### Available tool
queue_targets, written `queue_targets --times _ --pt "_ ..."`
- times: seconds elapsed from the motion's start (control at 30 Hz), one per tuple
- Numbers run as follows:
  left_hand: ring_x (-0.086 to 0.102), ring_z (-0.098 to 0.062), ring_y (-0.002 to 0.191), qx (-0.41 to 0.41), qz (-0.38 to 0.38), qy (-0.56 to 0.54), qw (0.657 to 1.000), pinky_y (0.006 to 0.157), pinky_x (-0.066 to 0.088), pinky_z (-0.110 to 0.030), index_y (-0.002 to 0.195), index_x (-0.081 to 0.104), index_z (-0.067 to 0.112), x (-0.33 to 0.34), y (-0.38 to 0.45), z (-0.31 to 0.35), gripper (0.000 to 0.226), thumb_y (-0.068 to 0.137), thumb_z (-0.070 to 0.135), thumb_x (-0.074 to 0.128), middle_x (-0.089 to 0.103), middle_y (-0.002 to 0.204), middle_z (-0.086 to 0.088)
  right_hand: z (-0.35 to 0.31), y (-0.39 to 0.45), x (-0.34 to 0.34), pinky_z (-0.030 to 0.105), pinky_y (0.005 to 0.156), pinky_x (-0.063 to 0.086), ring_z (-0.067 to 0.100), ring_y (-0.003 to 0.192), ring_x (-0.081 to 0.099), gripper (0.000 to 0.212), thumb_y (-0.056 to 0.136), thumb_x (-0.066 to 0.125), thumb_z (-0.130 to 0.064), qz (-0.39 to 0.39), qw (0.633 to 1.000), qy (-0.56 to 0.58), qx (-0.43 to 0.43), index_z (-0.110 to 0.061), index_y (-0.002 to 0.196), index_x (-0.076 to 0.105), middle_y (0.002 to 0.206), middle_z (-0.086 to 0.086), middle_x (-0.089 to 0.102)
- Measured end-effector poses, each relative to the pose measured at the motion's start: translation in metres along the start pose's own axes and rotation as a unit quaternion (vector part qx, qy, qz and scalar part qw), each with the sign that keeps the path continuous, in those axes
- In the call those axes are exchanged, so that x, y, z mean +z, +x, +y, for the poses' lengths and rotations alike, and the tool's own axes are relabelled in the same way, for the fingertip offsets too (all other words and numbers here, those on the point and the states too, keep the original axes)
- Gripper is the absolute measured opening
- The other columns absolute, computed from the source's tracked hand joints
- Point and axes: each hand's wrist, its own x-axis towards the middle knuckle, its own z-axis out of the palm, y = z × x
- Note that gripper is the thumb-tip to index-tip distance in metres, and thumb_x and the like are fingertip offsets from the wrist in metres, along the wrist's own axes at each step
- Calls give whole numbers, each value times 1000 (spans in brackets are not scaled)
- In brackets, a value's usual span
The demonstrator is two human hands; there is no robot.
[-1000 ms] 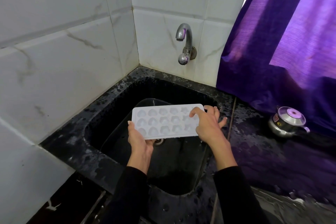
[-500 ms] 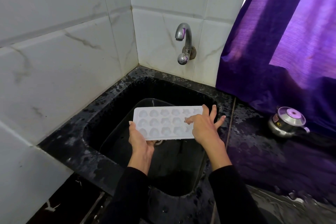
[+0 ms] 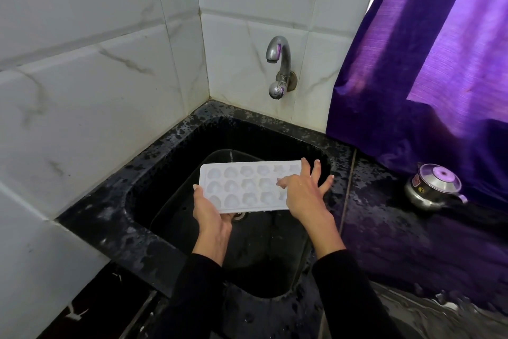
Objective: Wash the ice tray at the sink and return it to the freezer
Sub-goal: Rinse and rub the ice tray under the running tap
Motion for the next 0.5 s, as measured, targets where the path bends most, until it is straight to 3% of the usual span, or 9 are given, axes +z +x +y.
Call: queue_targets --times 0.3,0.4,0.5 --pt "67 -29 89 -6 11 1 1000 76 56 -48 98 62 18 0 -2 3 39 99 50 39 70 99 -8 1 2 2 66 111 -9 37 145 -14 52 82 50 13 22 999 30 -19 -23 119 57 153 14 10" --pt "67 -29 91 -4 8 4 1000 78 56 -49 100 62 17 1 -2 3 40 99 50 39 70 102 -9 -2 2 2 63 112 -8 35 145 -11 57 76 47 19 37 997 47 -50 -23 115 50 149 11 15" --pt "67 -30 90 -7 7 9 1000 74 56 -47 102 63 17 2 -4 2 43 99 51 38 71 102 -9 -10 2 1 62 112 -11 35 145 -17 67 75 45 20 3 997 32 -64 -29 120 56 156 12 5"
